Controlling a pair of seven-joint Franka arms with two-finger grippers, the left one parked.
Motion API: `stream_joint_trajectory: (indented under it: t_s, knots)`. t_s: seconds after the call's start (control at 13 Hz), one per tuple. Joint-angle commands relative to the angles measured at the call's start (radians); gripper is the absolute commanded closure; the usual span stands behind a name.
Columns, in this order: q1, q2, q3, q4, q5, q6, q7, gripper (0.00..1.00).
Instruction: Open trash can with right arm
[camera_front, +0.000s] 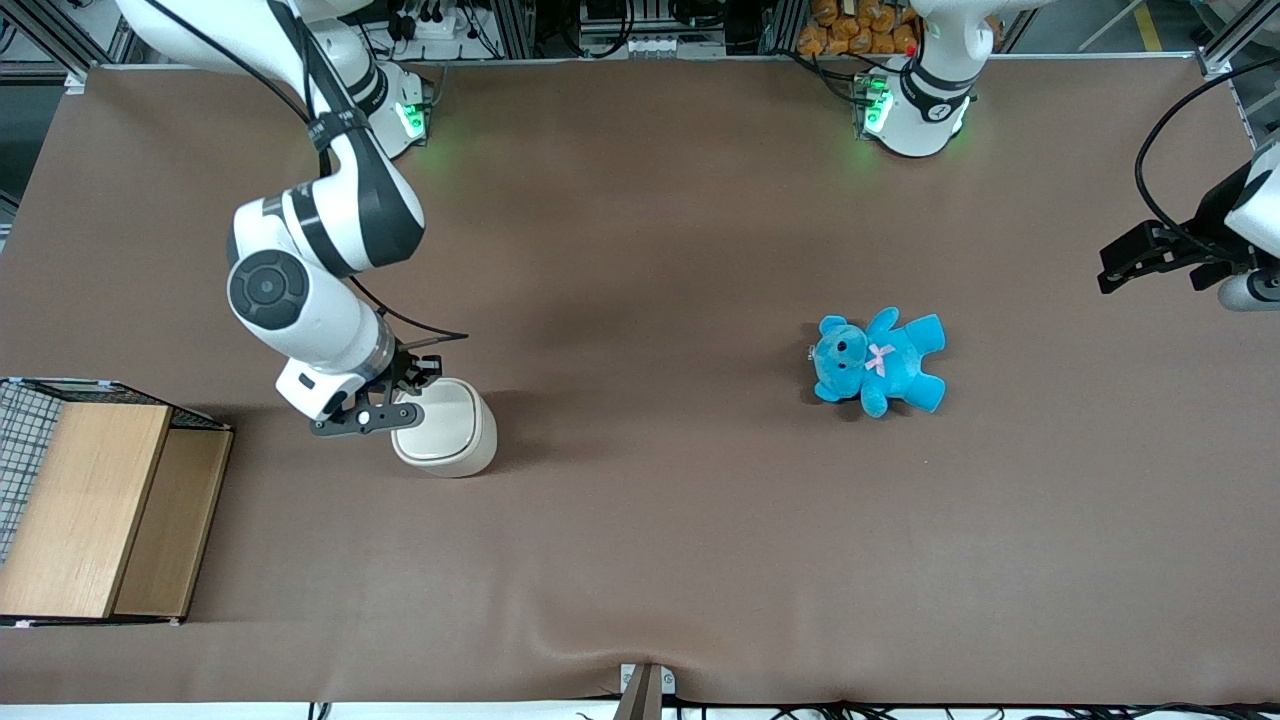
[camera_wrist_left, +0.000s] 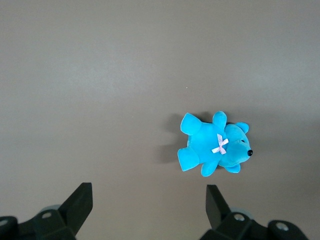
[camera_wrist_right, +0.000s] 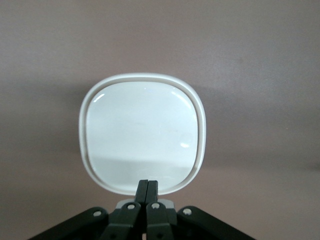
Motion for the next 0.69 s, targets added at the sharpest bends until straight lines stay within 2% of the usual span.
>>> stream_joint_trajectory:
  t_s: [0.0,0.62]
  knots:
    - [0.006,0.023,-0.015,0.0,-0.023,0.031,0.019,1.0]
    - [0.006,0.063,-0.065,0.007,-0.029,0.129,0.027,1.0]
